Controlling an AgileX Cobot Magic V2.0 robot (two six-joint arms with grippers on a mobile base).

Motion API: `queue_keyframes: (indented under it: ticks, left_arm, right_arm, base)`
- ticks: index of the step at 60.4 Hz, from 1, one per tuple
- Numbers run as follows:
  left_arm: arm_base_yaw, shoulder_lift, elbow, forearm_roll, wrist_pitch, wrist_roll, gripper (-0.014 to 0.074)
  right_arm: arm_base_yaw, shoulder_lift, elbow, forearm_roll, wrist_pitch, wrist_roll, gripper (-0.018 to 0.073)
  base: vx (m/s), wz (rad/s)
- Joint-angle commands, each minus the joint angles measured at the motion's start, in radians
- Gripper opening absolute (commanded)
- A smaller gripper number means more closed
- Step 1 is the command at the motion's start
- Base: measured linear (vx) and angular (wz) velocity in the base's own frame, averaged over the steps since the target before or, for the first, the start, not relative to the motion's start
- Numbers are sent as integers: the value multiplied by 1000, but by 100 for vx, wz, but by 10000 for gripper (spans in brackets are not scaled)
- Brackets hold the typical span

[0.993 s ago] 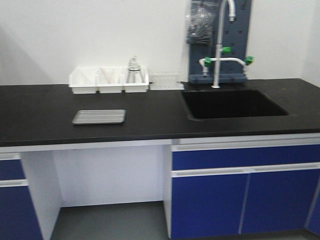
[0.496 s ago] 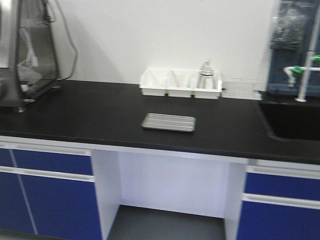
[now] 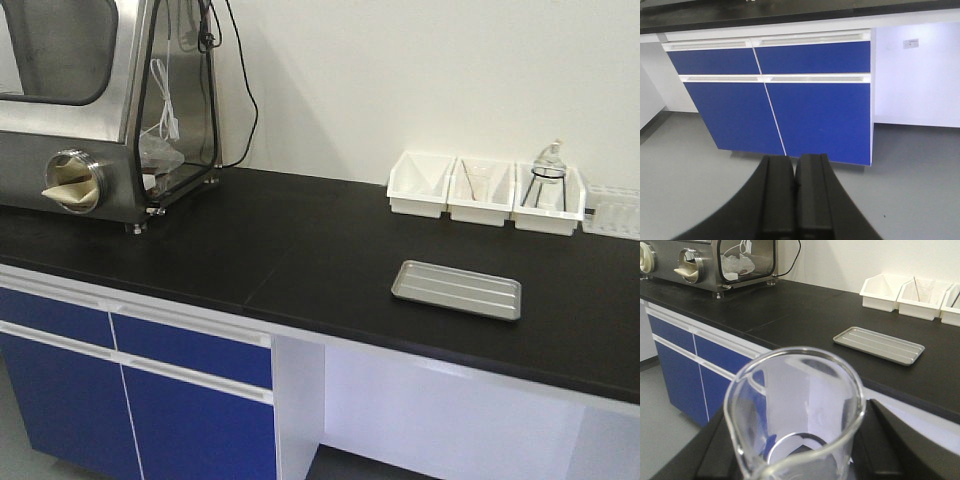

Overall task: Move beaker to silver tray on left bench
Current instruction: 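Drive the base to the bench with the silver tray, holding the beaker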

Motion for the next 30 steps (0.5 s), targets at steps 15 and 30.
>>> queue_keyframes:
  ticks: [15,30]
  left_arm:
    - [-7,-7,20,0,-82,-2,1]
    - [-7,-7,20,0,-82,-2,1]
  right_arm:
    - [-5,4,-31,-7,-74,-7,-11]
    - [-5,4,-31,-7,-74,-7,-11]
  base:
    - [44,-12]
    - [45,-33]
